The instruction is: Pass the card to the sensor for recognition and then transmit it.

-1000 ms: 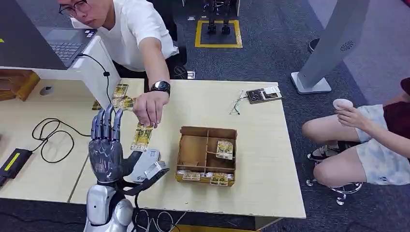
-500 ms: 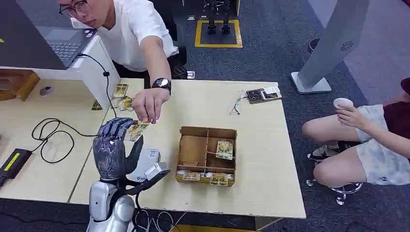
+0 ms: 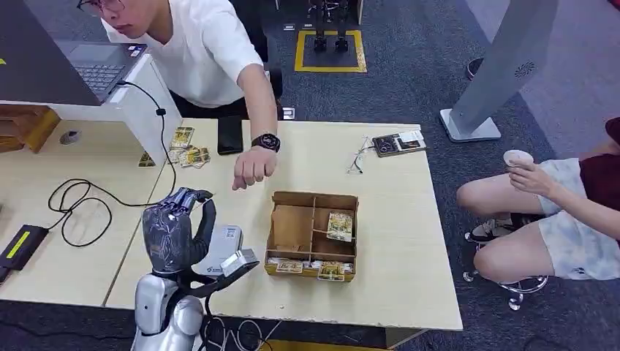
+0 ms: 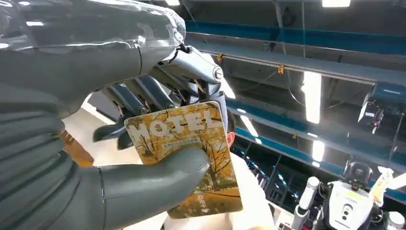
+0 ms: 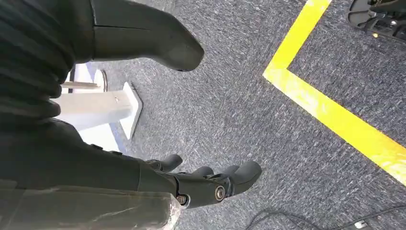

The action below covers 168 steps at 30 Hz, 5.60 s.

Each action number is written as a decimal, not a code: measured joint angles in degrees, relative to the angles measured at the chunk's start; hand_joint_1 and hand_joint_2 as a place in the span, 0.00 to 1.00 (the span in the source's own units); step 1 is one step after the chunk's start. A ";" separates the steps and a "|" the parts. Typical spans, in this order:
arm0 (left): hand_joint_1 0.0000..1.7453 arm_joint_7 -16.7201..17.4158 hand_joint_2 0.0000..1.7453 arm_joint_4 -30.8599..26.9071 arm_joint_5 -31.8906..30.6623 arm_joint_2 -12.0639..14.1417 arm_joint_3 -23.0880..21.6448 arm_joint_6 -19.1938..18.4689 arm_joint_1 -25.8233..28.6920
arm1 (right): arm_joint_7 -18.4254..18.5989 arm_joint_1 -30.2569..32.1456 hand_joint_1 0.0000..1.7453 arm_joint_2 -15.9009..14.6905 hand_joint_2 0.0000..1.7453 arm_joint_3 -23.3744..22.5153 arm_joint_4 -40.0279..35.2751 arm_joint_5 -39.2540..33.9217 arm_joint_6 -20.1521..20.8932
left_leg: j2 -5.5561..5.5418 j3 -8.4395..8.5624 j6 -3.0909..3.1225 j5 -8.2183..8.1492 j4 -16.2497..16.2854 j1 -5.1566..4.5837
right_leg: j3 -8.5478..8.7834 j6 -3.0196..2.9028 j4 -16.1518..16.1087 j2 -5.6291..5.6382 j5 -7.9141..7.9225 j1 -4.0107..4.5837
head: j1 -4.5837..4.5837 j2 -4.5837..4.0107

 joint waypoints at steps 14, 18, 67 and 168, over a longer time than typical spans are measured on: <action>1.00 -1.09 1.00 3.41 20.36 -0.02 0.04 0.00 -0.39 | 0.00 0.10 0.00 0.00 1.00 0.00 0.00 -0.72 -0.79 | 0.00 0.00 0.00 0.00 0.00 0.00 | 0.00 0.00 0.00 -0.01 0.00 0.00 | 0.02 0.00; 1.00 -2.71 1.00 5.44 27.66 -0.02 0.15 0.00 -0.59 | 0.00 0.27 0.00 -0.02 1.00 0.00 0.00 -0.85 -0.98 | 0.00 -0.01 0.00 0.00 0.00 0.00 | 0.00 0.00 0.00 0.00 0.00 0.00 | 0.00 0.00; 1.00 3.85 1.00 17.53 2.43 -0.15 5.55 0.00 0.96 | -0.13 0.92 0.00 -0.55 1.00 4.26 0.09 -6.73 -1.64 | -0.02 -0.07 0.00 0.00 0.00 0.00 | 0.00 0.01 0.00 -0.07 -0.01 0.00 | 0.02 0.00; 1.00 11.03 1.00 28.28 2.56 1.35 -1.24 0.09 3.05 | 0.02 1.04 0.00 -0.85 1.00 3.93 0.09 -5.66 -0.96 | -0.14 0.38 0.02 0.00 -0.02 -0.02 | 0.50 0.02 -0.01 -0.22 -0.02 -0.01 | 0.02 0.00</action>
